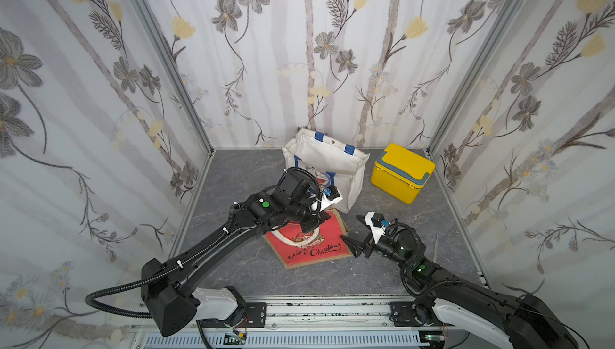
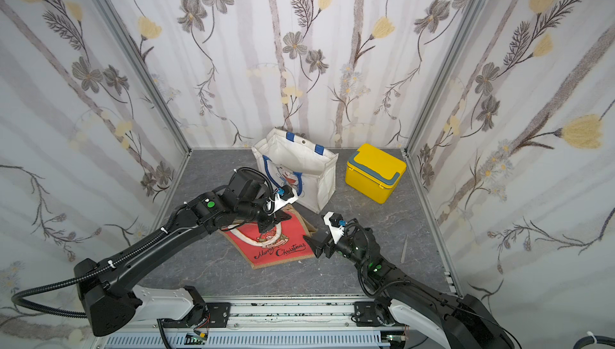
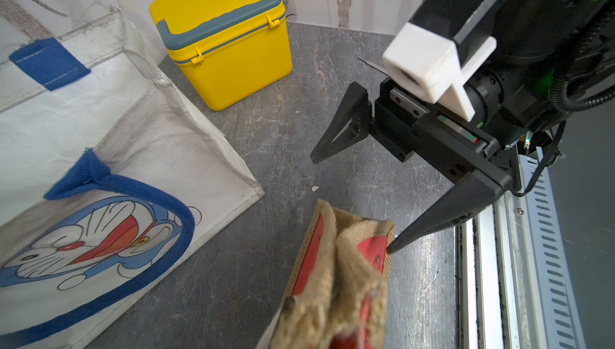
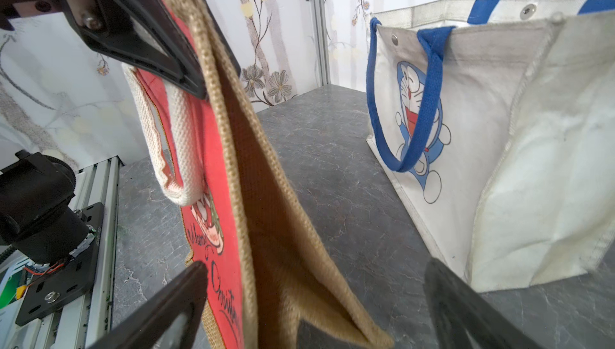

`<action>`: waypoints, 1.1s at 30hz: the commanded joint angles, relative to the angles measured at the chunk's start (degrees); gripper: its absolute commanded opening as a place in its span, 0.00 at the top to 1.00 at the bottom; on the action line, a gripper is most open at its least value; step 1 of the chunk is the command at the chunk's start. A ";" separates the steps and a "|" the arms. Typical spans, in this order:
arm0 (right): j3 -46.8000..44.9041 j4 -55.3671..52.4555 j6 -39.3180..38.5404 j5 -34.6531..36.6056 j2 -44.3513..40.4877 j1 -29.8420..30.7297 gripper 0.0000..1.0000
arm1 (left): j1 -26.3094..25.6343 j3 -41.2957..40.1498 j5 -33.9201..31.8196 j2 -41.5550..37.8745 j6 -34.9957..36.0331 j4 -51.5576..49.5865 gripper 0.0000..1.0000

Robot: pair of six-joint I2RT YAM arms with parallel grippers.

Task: Put away the canvas bag
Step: Press the canvas bag at the center of the board, then place the canvas bag at the center of the board.

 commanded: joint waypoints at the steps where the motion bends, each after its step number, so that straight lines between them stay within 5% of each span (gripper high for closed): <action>1: 4.17 0.07 -4.52 -5.10 3.06 -0.01 0.00 | -0.01 0.68 3.64 0.74 3.34 -0.87 1.00; 9: 9.16 0.48 -4.76 -11.58 15.04 0.00 0.00 | 0.64 2.38 4.10 0.40 4.35 -0.80 1.00; 12: 6.96 3.15 -3.43 -12.68 16.20 0.05 0.08 | 1.63 2.07 4.35 0.51 4.26 0.02 1.00; 14: 5.00 5.12 -2.41 -12.60 16.09 0.00 0.26 | 1.73 2.13 3.83 0.70 4.04 0.08 1.00; 17: 1.79 8.84 -0.49 -11.86 15.77 0.00 0.81 | 2.08 1.48 3.60 0.11 3.96 1.45 1.00; 18: 0.81 10.11 0.26 -11.44 15.64 0.00 0.87 | 2.21 1.47 3.60 0.08 3.91 1.61 1.00; 21: -0.60 11.63 0.92 -11.69 15.89 0.01 0.78 | 2.42 1.69 3.86 0.25 3.89 1.52 1.00; 24: -0.26 10.94 1.26 -12.63 16.71 0.08 0.40 | 2.69 1.74 4.58 0.43 3.95 1.57 1.00; 27: -0.66 11.49 1.86 -13.14 17.59 0.09 0.28 | 3.03 2.15 4.83 0.74 4.05 1.06 1.00; 30: -0.81 12.91 2.47 -13.25 19.23 0.09 0.33 | 3.20 2.20 4.90 0.87 4.07 1.00 1.00; 33: -0.78 14.41 3.64 -13.88 20.36 0.15 0.73 | 3.31 2.02 4.44 0.78 3.75 1.74 1.00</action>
